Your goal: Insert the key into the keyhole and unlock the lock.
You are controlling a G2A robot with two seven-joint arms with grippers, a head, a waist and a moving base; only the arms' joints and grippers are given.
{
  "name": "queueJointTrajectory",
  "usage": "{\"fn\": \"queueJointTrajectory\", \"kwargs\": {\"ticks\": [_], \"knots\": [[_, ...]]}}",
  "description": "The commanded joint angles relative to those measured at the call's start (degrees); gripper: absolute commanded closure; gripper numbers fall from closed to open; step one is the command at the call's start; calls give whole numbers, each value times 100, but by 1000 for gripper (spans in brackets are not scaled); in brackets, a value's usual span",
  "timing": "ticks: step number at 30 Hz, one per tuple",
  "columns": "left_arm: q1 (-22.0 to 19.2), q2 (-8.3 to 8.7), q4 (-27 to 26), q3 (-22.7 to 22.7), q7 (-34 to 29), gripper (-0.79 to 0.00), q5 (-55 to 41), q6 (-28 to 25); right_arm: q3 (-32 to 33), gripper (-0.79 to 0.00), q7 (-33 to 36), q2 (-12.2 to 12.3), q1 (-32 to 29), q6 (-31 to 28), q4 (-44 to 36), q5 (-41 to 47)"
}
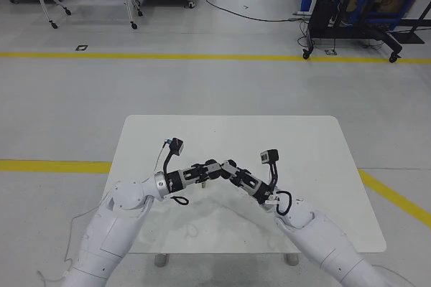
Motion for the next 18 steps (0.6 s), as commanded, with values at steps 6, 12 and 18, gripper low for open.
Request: {"fn": "queueJointTrajectory", "kwargs": {"ticks": [6,12,18], "knots": [[-5,18,-10,19,23,0,62,6,64,0,72,-39,-56,21,17,-23],[-10,31,-17,36,54,0,107,-9,133,0,133,-63,-98,91,22,-80],[-16,46,-34,63,100,0,242,-10,198,0,206,-86,-135,121,-7,-113]]}}
